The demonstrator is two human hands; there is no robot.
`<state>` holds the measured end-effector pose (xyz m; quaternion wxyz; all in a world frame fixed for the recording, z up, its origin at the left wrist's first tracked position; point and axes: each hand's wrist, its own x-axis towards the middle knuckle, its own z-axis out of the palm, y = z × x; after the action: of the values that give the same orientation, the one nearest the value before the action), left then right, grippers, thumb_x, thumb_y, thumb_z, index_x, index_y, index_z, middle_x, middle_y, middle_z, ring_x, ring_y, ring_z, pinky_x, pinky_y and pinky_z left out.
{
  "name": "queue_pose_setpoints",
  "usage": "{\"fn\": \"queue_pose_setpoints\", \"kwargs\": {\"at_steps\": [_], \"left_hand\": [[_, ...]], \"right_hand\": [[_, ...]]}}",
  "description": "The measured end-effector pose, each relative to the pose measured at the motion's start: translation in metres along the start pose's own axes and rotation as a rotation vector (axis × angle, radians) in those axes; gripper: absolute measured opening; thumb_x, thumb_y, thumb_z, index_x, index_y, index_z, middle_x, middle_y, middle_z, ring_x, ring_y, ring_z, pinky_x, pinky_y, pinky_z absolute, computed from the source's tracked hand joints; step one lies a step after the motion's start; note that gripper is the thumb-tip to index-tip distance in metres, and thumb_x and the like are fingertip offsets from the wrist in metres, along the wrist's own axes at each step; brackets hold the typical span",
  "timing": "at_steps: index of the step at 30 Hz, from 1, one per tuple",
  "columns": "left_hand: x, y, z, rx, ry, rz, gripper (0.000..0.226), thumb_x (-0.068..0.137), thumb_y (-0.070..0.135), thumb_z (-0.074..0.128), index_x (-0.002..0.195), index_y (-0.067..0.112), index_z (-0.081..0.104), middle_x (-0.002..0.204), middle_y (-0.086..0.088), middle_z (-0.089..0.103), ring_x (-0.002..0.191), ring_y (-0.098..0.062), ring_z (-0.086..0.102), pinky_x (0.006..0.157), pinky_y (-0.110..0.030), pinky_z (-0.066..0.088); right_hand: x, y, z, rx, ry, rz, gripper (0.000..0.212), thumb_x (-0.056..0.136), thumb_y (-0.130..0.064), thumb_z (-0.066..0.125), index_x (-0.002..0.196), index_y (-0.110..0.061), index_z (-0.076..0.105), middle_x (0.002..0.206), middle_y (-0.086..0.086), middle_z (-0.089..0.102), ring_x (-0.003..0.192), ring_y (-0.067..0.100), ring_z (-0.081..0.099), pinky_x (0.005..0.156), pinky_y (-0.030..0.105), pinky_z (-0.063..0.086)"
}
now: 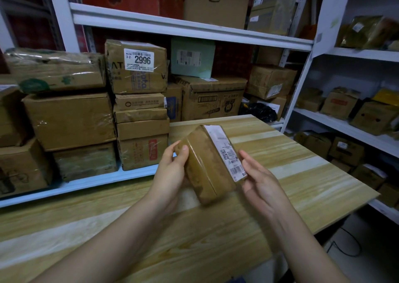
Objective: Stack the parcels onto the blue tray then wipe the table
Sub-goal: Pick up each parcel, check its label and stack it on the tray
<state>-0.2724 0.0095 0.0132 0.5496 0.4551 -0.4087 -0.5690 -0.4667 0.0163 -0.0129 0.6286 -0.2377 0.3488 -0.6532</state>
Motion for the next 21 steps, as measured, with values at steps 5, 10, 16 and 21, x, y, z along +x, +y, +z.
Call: {"fn": "queue_pose_setpoints", "kwargs": {"at_steps": [5, 10, 16, 21], "left_hand": [[0.001, -0.001, -0.004, -0.013, 0.018, 0.043, 0.056, 0.095, 0.043, 0.054, 0.146, 0.029, 0.036, 0.127, 0.006, 0.059, 0.111, -0.011, 0.059, 0.087, -0.029, 0.048], [-0.009, 0.005, 0.001, -0.039, -0.071, 0.104, 0.088, 0.079, 0.046, 0.065, 0.153, 0.028, 0.02, 0.119, 0.016, 0.058, 0.1, 0.008, 0.057, 0.08, -0.016, 0.044], [-0.019, 0.011, -0.002, 0.14, -0.113, 0.19, 0.124, 0.055, 0.065, 0.082, 0.154, 0.04, 0.01, 0.147, 0.004, 0.03, 0.127, -0.004, 0.044, 0.106, -0.028, 0.041], [-0.035, 0.026, -0.004, 0.232, -0.062, 0.234, 0.123, 0.054, 0.058, 0.072, 0.155, 0.036, 0.006, 0.135, 0.002, 0.027, 0.126, -0.008, 0.038, 0.114, -0.033, 0.034]], "right_hand": [[-0.003, 0.003, -0.001, -0.13, -0.029, 0.054, 0.049, 0.088, -0.006, 0.06, 0.137, -0.003, 0.056, 0.124, 0.021, 0.068, 0.118, 0.032, 0.064, 0.103, 0.054, 0.049], [-0.002, 0.004, 0.001, -0.126, -0.124, 0.068, 0.046, 0.094, -0.012, 0.057, 0.139, -0.018, 0.055, 0.13, 0.018, 0.065, 0.124, 0.036, 0.059, 0.099, 0.064, 0.047], [-0.004, 0.004, 0.009, -0.044, -0.133, 0.012, 0.054, 0.093, -0.013, 0.057, 0.146, -0.014, 0.046, 0.135, 0.019, 0.062, 0.128, 0.034, 0.057, 0.098, 0.05, 0.053], [-0.012, 0.004, 0.02, 0.003, -0.15, -0.011, 0.047, 0.098, -0.017, 0.053, 0.143, -0.003, 0.048, 0.137, 0.022, 0.059, 0.132, 0.035, 0.053, 0.106, 0.048, 0.047]]}}
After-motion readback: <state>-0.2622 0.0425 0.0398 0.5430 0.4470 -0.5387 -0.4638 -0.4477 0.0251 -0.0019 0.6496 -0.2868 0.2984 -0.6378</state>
